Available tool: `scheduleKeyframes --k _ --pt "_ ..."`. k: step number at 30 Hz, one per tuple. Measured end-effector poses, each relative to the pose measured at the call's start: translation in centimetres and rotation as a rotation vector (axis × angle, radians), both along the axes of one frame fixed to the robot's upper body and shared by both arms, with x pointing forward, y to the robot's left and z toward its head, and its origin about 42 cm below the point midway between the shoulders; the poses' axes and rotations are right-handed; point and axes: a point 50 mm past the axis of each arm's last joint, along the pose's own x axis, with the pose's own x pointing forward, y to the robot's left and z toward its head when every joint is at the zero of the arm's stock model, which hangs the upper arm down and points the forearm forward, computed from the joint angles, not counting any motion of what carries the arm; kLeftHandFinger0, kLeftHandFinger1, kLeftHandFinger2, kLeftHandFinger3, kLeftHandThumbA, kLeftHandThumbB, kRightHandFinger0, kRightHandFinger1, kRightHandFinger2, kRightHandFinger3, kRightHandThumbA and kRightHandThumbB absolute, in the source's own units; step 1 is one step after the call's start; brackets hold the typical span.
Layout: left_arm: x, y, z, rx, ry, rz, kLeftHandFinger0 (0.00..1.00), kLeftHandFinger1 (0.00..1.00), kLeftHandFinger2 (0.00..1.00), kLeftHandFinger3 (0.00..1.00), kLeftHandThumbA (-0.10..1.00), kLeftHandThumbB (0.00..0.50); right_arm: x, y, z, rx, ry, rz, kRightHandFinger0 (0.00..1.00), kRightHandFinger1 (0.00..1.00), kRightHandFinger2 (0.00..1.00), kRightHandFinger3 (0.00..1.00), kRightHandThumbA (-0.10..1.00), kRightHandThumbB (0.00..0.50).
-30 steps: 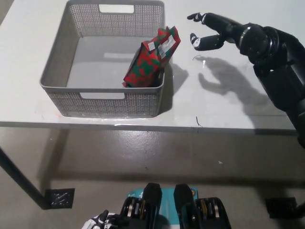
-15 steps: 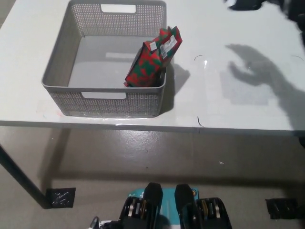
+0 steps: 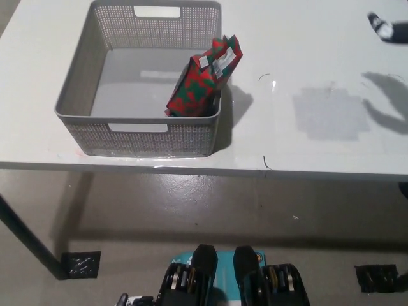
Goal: Use the right hand to pick up a bag of coffee beans on the right hand side and place it into a container on the left hand side
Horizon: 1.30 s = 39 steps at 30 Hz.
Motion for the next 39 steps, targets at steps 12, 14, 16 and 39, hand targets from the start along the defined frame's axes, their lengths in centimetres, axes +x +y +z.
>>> scheduleKeyframes --k 12,14,16,39 --pt "0.5 0.1 -0.2 -0.03 -0.021 0.042 0.9 0.56 0.71 0.69 0.89 0.5 -6.7 -3.8 -9.3 0.164 0.058 -0.025 1.0 1.0 1.0 1.0 0.3 0.199" --pt "0.6 0.2 -0.2 -0.033 -0.024 0.047 0.91 0.57 0.72 0.71 0.91 0.5 -8.0 -3.8 -11.2 0.225 0.063 -0.035 1.0 1.0 1.0 1.0 0.39 0.182" --pt "0.9 0.3 -0.3 -0.034 -0.025 0.05 0.92 0.58 0.71 0.7 0.92 0.5 -9.2 -3.6 -13.1 0.302 0.067 -0.042 1.0 1.0 1.0 1.0 0.55 0.174" --pt "2.3 3.3 -0.2 -0.08 -0.061 0.194 1.0 0.61 0.76 0.76 0.92 0.5 -24.0 -3.4 -29.2 0.586 0.159 -0.179 1.0 1.0 1.0 1.0 0.87 0.072"
